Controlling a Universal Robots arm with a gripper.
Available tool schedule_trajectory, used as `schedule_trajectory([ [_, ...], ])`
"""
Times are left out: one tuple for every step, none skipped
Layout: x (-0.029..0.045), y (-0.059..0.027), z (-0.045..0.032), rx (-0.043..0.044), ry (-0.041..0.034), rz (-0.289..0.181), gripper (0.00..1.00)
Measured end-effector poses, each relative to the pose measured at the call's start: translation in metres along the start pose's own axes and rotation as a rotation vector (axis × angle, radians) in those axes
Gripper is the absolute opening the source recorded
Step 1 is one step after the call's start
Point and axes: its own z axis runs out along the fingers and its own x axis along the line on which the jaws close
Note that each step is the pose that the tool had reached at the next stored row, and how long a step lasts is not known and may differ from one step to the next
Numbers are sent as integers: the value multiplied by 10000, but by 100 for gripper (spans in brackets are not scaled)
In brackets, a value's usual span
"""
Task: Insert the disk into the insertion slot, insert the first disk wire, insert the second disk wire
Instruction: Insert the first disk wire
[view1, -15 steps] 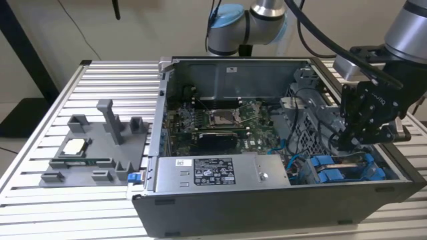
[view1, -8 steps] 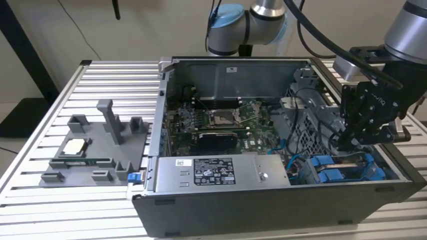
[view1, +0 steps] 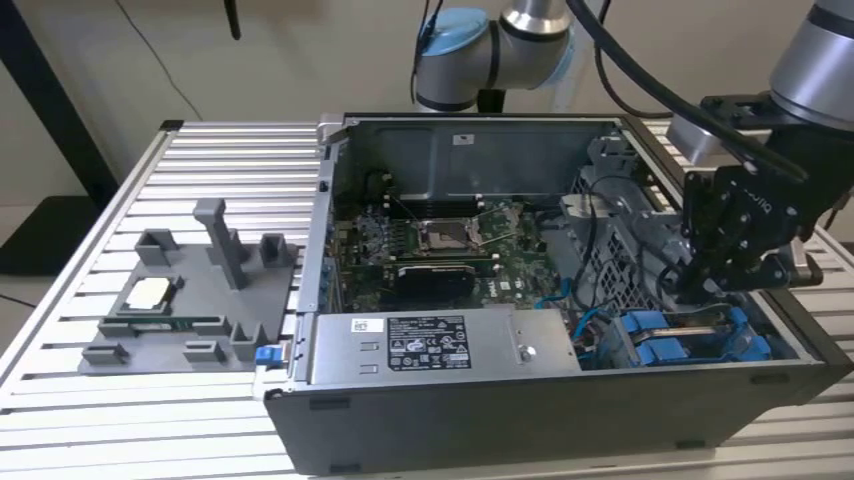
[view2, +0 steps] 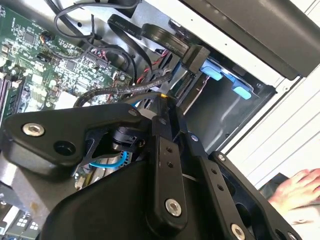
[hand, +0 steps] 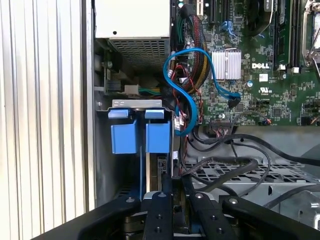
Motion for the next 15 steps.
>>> schedule_trajectory([
  [8, -9, 0, -7, 1, -2, 19],
  [19, -17, 0, -34, 2, -2, 19],
  [32, -22, 1, -62, 1, -2, 19],
  [46, -26, 0, -91, 3, -3, 19],
  [60, -31, 0, -122, 4, -4, 19],
  [77, -37, 0, -163, 7, -5, 19],
  [92, -43, -2, -198, 10, -5, 19],
  [103, -49, -4, -217, 10, -6, 19],
  [107, -56, -4, -218, 11, -6, 19],
  [109, -63, -4, -219, 7, -6, 19],
  [110, -69, -3, -219, 0, -6, 19],
  [109, -78, 1, -220, -3, -7, 19],
  [109, -90, 2, -219, -2, -6, 19],
  [109, -105, 3, -219, -1, -6, 19],
  [109, -120, 5, -219, -1, -6, 19],
])
